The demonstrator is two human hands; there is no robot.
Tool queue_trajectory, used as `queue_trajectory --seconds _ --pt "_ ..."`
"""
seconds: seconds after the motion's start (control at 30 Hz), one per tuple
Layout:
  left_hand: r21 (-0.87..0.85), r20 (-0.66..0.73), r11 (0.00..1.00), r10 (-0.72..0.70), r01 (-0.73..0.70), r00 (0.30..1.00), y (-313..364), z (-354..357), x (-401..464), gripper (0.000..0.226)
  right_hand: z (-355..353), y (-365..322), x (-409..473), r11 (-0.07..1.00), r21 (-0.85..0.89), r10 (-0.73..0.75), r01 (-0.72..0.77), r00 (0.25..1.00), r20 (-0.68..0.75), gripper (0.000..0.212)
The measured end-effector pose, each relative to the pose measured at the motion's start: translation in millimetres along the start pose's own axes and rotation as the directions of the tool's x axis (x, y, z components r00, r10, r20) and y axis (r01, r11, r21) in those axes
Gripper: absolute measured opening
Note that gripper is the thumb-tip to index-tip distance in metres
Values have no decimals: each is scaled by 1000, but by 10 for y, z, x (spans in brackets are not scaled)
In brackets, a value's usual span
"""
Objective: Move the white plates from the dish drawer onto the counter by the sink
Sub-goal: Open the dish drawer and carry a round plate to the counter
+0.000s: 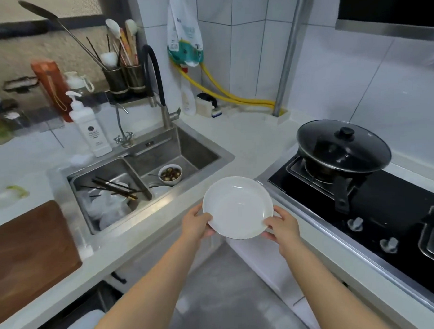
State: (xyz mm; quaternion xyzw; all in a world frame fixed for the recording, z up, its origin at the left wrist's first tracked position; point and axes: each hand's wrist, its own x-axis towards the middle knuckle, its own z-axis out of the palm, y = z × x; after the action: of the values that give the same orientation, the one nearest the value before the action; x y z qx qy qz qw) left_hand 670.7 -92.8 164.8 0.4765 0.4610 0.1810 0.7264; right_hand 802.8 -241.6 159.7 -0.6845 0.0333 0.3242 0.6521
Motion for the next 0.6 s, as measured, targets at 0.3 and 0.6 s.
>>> queue_trajectory --seconds 0.3,0.6 --pt "31 7 999 17 -17 1000 489 47 793 49 431 -357 586 997 76 -4 6 1000 -23 57" --pt "-85 -39 996 11 -14 999 804 309 1404 41 693 -777 1387 994 89 64 -68 997 44 54"
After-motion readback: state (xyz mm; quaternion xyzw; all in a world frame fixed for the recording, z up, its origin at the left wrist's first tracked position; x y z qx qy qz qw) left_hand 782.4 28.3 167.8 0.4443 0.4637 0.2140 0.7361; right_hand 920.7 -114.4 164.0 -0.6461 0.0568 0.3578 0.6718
